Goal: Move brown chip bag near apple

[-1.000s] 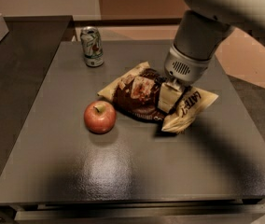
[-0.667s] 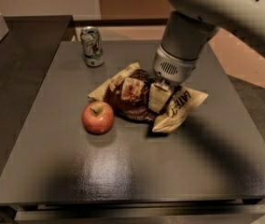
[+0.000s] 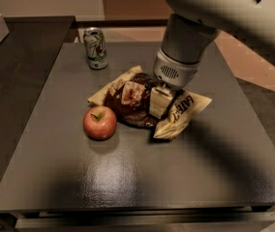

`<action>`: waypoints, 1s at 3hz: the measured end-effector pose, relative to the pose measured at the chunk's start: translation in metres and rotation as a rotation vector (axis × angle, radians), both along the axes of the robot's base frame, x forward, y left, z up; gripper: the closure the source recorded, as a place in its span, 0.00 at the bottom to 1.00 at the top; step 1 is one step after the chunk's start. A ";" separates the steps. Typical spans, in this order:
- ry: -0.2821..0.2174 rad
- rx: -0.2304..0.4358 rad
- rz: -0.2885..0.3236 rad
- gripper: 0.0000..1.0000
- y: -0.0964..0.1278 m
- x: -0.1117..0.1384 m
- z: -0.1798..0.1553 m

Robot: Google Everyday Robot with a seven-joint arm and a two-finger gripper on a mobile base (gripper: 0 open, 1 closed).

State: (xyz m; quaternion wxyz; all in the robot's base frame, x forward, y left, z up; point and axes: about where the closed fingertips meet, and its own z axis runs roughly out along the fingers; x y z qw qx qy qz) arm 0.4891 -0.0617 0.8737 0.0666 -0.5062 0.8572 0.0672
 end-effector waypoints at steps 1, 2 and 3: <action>-0.005 0.001 0.000 0.08 0.001 0.000 0.001; -0.008 0.002 0.000 0.00 0.001 0.000 0.001; -0.008 0.003 0.000 0.00 0.001 0.000 0.001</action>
Offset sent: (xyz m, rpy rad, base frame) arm 0.0002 0.0006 0.0005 0.0013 -0.0044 0.0001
